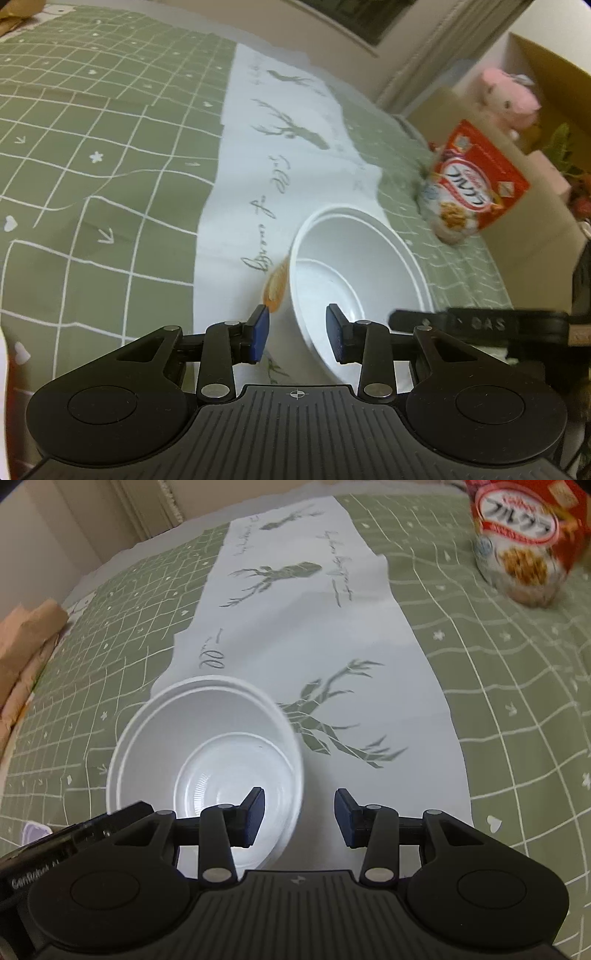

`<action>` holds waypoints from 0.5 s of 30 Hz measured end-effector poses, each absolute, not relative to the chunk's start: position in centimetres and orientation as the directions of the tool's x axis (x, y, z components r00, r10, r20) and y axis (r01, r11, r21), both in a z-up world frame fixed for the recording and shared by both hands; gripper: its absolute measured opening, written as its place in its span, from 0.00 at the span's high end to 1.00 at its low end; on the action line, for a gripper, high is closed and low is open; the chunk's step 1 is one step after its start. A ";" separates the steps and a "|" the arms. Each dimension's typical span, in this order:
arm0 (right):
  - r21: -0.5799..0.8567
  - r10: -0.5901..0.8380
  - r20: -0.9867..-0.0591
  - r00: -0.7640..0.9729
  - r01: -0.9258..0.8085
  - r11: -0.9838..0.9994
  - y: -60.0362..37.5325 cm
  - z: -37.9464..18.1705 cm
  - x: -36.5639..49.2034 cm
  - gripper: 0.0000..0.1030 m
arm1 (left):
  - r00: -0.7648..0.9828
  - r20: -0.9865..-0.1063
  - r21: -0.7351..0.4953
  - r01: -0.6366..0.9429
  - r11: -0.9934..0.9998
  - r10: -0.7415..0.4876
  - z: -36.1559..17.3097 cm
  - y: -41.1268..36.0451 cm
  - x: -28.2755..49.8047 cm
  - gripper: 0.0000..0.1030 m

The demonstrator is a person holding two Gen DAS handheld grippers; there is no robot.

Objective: Organize plates and bowls

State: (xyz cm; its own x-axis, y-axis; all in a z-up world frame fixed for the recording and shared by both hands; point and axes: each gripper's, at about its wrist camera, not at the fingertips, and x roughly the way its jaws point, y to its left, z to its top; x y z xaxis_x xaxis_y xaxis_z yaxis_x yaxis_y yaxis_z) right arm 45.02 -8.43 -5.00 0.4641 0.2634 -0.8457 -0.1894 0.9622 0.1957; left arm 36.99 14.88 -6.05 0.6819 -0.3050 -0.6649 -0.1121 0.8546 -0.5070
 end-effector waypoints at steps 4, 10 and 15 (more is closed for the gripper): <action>0.298 0.349 -0.837 0.421 -0.183 0.937 -9.5 -5.9 45.8 0.60 | 0.656 -0.712 -0.453 -0.156 0.878 -0.251 -6.2 14.4 37.8 0.64; 0.325 0.403 -0.794 0.455 -0.241 0.914 -9.8 -5.0 44.3 0.69 | 0.648 -0.717 -0.424 -0.115 0.898 -0.256 -4.9 11.5 37.1 0.67; 0.352 0.436 -0.719 0.541 -0.256 0.900 -13.7 -0.7 40.4 0.69 | 0.704 -0.659 -0.399 -0.026 0.917 -0.267 0.0 7.9 34.3 0.67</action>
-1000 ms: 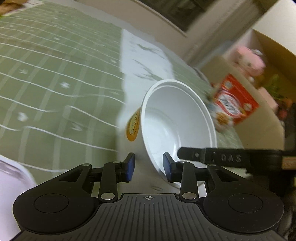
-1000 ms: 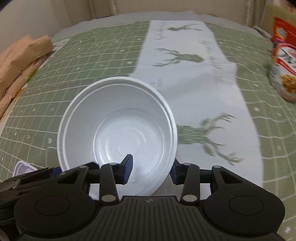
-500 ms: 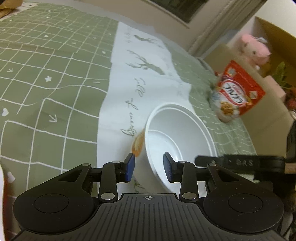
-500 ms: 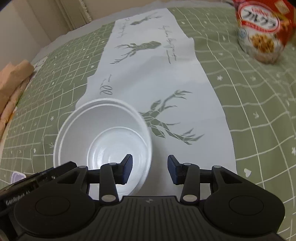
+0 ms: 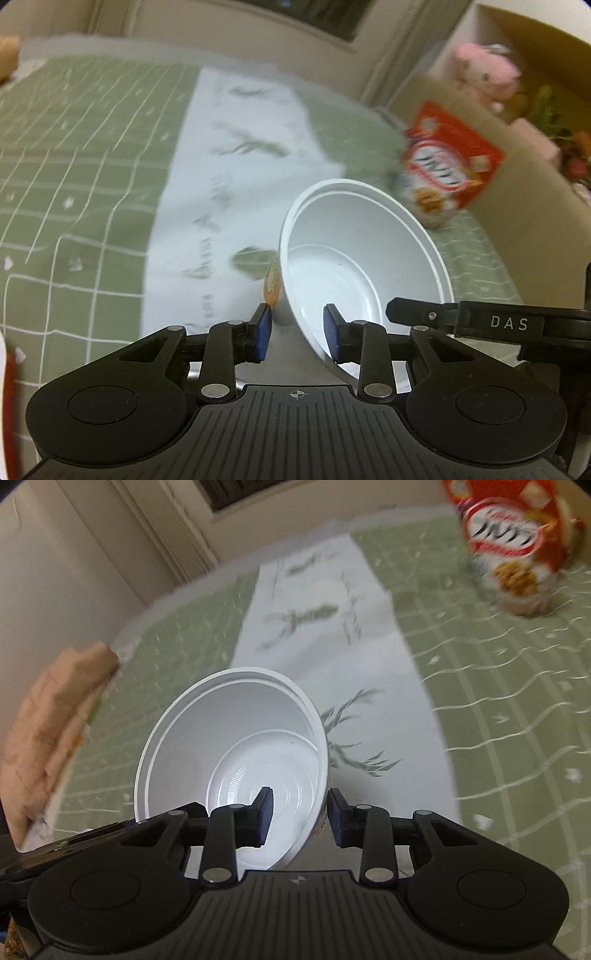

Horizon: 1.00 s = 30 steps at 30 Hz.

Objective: Organize plates and bowls

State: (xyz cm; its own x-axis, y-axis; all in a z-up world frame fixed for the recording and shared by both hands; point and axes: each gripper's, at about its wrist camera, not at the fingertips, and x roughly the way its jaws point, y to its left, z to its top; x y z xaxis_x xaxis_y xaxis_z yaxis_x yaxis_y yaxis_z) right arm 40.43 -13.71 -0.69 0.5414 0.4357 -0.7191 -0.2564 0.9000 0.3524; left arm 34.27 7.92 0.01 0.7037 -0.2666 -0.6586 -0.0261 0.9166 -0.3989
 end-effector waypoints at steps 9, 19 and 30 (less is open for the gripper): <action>0.354 0.420 -0.682 0.599 -0.232 0.906 -20.2 2.7 32.4 0.68 | 0.650 -0.682 -0.382 0.073 0.921 -0.334 2.8 1.9 28.6 0.67; 0.388 0.445 -0.723 0.528 -0.223 0.894 -22.5 0.0 28.9 0.67 | 0.589 -0.739 -0.361 0.065 0.930 -0.328 0.9 0.5 25.7 0.67; 0.211 0.299 -0.668 0.682 -0.212 0.954 -22.6 1.2 26.8 0.64 | 0.678 -0.666 -0.433 -0.013 0.901 -0.311 1.2 5.3 22.3 0.68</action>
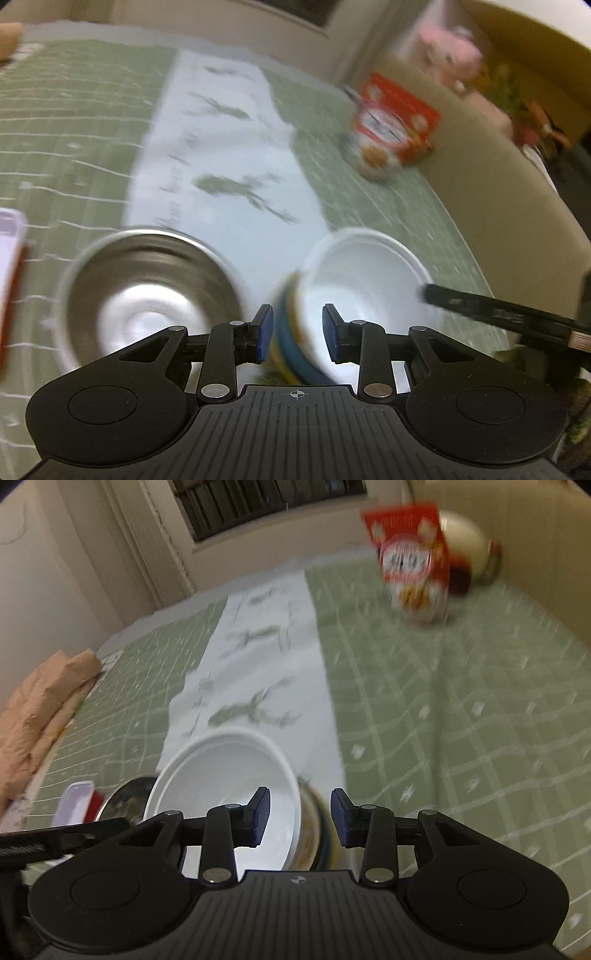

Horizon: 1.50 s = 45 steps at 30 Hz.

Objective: Organize plates and bowls

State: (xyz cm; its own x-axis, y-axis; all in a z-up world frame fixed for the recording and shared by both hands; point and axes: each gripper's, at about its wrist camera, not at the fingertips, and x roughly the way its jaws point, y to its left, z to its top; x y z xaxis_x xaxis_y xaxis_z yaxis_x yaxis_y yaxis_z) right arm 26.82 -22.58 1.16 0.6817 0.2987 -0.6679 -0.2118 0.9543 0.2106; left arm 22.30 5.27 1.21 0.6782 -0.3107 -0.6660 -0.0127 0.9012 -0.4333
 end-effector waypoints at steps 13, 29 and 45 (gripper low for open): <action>0.083 0.288 -0.652 0.701 -0.312 0.946 -14.1 3.8 29.6 0.60 | 0.714 -0.697 -0.432 -0.336 0.837 -0.073 -2.2 16.3 17.8 0.68; 0.273 0.376 -0.659 0.651 -0.259 0.927 -21.5 0.1 28.8 0.67 | 0.662 -0.650 -0.493 0.006 0.870 -0.373 -0.2 3.9 23.3 0.68; 0.240 0.334 -0.681 0.652 -0.232 0.943 -21.3 -1.8 31.9 0.71 | 0.726 -0.629 -0.434 -0.030 0.900 -0.279 1.6 5.0 22.9 0.68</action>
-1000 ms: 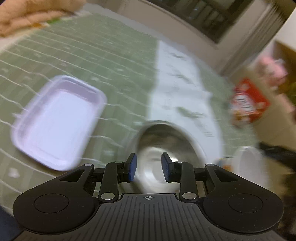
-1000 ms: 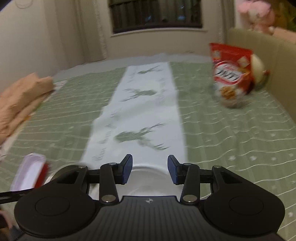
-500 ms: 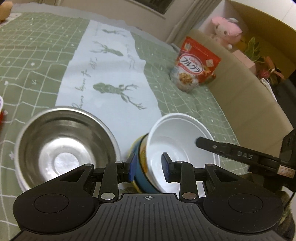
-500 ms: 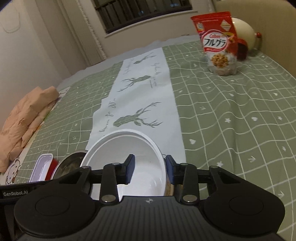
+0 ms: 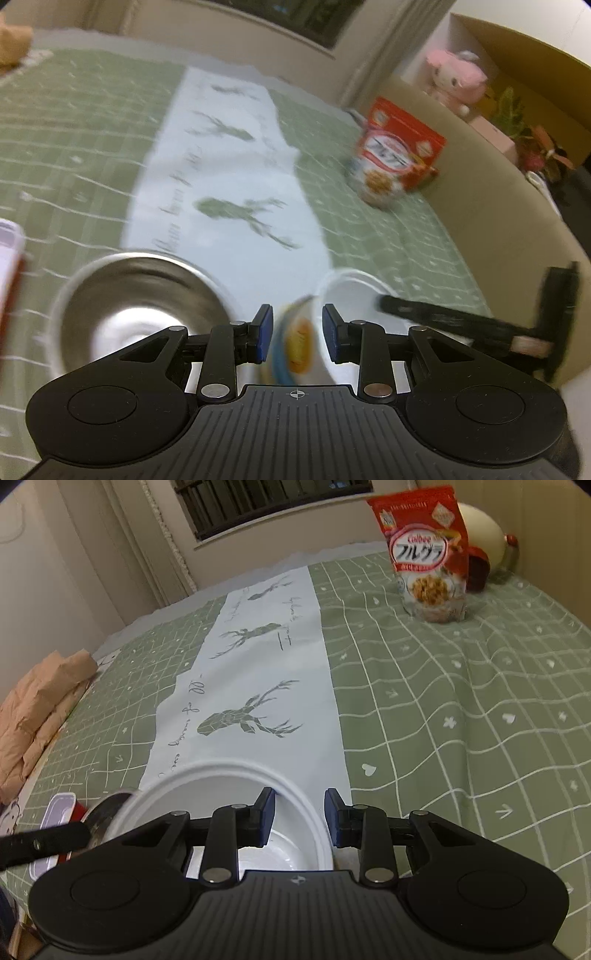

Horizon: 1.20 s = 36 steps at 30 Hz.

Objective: Organize plates and bowls

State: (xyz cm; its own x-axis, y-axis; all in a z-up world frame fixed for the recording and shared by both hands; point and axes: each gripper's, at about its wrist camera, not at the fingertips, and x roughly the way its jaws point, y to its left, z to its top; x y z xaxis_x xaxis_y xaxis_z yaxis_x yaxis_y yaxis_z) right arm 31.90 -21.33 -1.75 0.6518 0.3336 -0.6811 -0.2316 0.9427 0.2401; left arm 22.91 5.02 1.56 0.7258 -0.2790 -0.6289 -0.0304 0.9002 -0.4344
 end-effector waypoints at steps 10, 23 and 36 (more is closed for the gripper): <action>0.233 0.424 -0.655 0.626 -0.366 0.901 -14.6 4.1 31.5 0.52 | 0.705 -0.709 -0.372 -0.364 0.854 -0.008 -1.8 15.1 17.3 0.68; 0.006 0.174 -0.907 0.384 -0.401 0.916 0.7 -3.0 36.1 0.47 | 0.655 -0.724 -0.532 -0.330 0.780 -0.217 -7.5 17.3 18.1 0.63; -0.067 0.037 -0.965 0.259 -0.382 0.922 4.3 -8.7 37.0 0.27 | 0.639 -0.689 -0.616 -0.267 0.741 -0.342 -9.5 18.4 18.6 0.61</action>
State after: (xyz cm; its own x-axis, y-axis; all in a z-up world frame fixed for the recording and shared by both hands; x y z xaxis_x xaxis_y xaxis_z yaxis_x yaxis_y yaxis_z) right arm 37.02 4.26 -8.70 0.2586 0.0370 -0.9653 -0.3817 0.9219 -0.0670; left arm 18.64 18.39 -9.52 0.6392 -0.3418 -0.6889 -0.2673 0.7413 -0.6157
